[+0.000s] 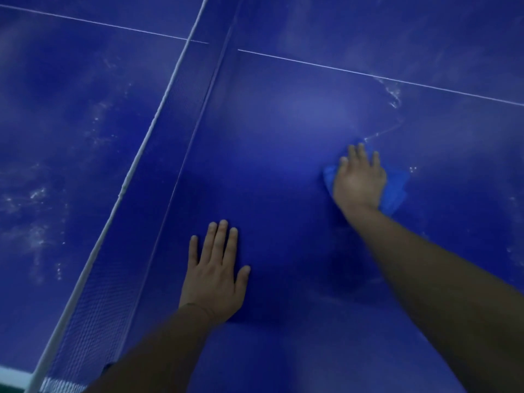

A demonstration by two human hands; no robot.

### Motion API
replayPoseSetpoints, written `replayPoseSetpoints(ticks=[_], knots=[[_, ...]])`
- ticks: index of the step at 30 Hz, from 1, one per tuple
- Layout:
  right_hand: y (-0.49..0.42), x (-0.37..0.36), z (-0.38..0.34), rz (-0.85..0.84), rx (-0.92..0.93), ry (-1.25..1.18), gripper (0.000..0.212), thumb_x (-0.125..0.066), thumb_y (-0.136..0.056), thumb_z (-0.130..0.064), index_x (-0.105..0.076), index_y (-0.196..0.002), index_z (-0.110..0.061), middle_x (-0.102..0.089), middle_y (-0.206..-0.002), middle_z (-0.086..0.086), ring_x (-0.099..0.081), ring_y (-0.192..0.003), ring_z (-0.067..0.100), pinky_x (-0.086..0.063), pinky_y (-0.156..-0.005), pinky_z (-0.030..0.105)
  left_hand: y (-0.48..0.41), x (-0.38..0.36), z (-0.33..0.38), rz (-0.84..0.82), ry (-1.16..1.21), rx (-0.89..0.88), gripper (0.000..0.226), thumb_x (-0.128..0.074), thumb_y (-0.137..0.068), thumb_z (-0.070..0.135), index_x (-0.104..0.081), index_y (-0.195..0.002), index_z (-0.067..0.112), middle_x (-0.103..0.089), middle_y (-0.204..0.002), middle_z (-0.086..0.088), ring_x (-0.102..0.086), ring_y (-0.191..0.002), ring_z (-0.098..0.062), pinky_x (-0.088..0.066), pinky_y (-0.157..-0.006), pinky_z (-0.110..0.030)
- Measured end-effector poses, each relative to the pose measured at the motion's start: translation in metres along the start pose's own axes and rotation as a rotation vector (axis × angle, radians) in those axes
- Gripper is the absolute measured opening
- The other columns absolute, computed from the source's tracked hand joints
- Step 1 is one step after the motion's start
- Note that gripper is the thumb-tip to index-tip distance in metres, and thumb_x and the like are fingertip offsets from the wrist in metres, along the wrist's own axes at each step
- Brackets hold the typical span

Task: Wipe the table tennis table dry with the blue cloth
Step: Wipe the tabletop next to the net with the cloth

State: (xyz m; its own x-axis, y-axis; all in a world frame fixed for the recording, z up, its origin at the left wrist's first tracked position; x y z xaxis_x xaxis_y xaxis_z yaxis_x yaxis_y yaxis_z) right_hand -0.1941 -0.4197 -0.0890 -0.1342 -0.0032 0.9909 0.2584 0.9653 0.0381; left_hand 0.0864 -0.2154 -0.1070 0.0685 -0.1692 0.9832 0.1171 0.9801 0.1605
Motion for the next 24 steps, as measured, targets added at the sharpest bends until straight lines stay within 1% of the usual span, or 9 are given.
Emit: replayPoseSetpoints(ticks=[3, 5, 8, 10, 12, 15, 18, 22, 24], knots=[[0.029, 0.002, 0.015, 0.073, -0.106, -0.094, 0.052, -0.027, -0.108, -0.035, -0.042, -0.152, -0.012, -0.034, -0.162, 0.003, -0.025, -0.149, 0.036, -0.030, -0.114, 0.052, -0.008, 0.006, -0.002, 0.021, 0.034, -0.024, 0.071, -0.027, -0.100, 0.053, -0.029, -0.155, 0.009, -0.023, -0.164, -0.011, -0.017, -0.152, -0.028, -0.013, -0.119, -0.053], [0.067, -0.003, -0.020, 0.114, 0.080, -0.082, 0.054, -0.028, -0.104, -0.035, -0.053, -0.144, -0.010, -0.047, -0.153, 0.008, -0.039, -0.142, 0.041, -0.041, -0.106, 0.054, -0.018, 0.010, -0.004, 0.036, 0.058, -0.059, 0.070, -0.029, -0.099, 0.051, -0.030, -0.155, 0.008, -0.024, -0.164, -0.011, -0.020, -0.151, -0.028, -0.013, -0.120, -0.051], [0.119, -0.022, -0.076, -0.005, 0.488, -0.055, 0.053, -0.028, -0.103, -0.040, -0.051, -0.146, -0.018, -0.045, -0.155, 0.001, -0.035, -0.146, 0.033, -0.031, -0.111, 0.049, -0.042, 0.014, -0.006, 0.076, 0.076, -0.101, 0.069, -0.031, -0.097, 0.048, -0.033, -0.153, 0.006, -0.027, -0.162, -0.013, -0.022, -0.150, -0.030, -0.013, -0.120, -0.053], [0.107, -0.019, -0.071, 0.008, 0.554, -0.060, 0.049, -0.033, -0.103, -0.038, -0.055, -0.142, -0.017, -0.050, -0.151, 0.002, -0.041, -0.141, 0.032, -0.035, -0.107, 0.047, -0.061, 0.018, -0.003, 0.089, 0.072, -0.129, 0.069, -0.032, -0.097, 0.047, -0.033, -0.152, 0.006, -0.028, -0.161, -0.015, -0.021, -0.150, -0.030, -0.012, -0.120, -0.054], [0.065, -0.011, -0.029, 0.112, 0.356, -0.031, 0.045, -0.037, -0.099, -0.032, -0.063, -0.131, -0.012, -0.060, -0.140, 0.010, -0.055, -0.125, 0.039, -0.049, -0.094, 0.048, -0.078, 0.020, 0.000, 0.077, 0.057, -0.166, 0.069, -0.031, -0.098, 0.048, -0.031, -0.153, 0.006, -0.026, -0.162, -0.014, -0.018, -0.152, -0.029, -0.008, -0.121, -0.054], [0.021, 0.014, 0.062, 0.172, -0.089, -0.037, 0.044, -0.037, -0.099, -0.030, -0.063, -0.124, -0.005, -0.064, -0.130, 0.017, -0.057, -0.109, 0.045, -0.049, -0.087, 0.049, -0.091, 0.018, 0.003, 0.040, 0.039, -0.204, 0.070, -0.026, -0.100, 0.051, -0.029, -0.155, 0.007, -0.022, -0.164, -0.012, -0.012, -0.153, -0.028, -0.003, -0.121, -0.053], [0.022, 0.035, 0.088, 0.203, -0.183, -0.068, 0.047, -0.034, -0.101, -0.031, -0.062, -0.124, -0.001, -0.067, -0.115, 0.023, -0.055, -0.102, 0.047, -0.044, -0.083, 0.049, -0.091, 0.014, 0.002, 0.027, 0.018, -0.215, 0.071, -0.024, -0.101, 0.052, -0.025, -0.156, 0.007, -0.018, -0.165, -0.012, -0.009, -0.154, -0.027, -0.005, -0.120, -0.055], [0.089, 0.032, -0.001, 0.148, 0.130, -0.089, 0.031, -0.038, -0.098, -0.032, -0.062, -0.109, -0.015, -0.067, -0.087, 0.013, -0.060, -0.079, 0.037, -0.038, -0.070, 0.044, -0.092, 0.015, 0.001, 0.039, 0.037, -0.224, 0.070, -0.029, -0.099, 0.049, -0.029, -0.154, 0.005, -0.023, -0.163, -0.014, -0.013, -0.153, -0.029, -0.007, -0.119, -0.056], [0.164, 0.006, -0.047, 0.085, 0.328, -0.073, 0.035, -0.044, -0.098, -0.032, -0.066, -0.121, -0.018, -0.072, -0.109, 0.005, -0.063, -0.097, 0.029, -0.040, -0.078, 0.038, -0.092, 0.016, 0.001, 0.057, 0.056, -0.229, 0.069, -0.030, -0.098, 0.046, -0.033, -0.153, 0.004, -0.026, -0.162, -0.016, -0.017, -0.152, -0.030, -0.009, -0.119, -0.056]])
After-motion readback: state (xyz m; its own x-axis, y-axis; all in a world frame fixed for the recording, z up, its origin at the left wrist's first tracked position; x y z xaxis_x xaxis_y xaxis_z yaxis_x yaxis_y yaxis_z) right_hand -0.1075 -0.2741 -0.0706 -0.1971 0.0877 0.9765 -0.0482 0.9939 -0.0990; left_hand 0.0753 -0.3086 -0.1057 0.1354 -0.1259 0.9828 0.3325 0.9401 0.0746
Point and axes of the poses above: each hand's wrist, its own y-axis away from the middle knuckle, its own x-axis out of the back of the hand, z = x × y, the point moved 3 cm from there along -y, towards the middle knuckle
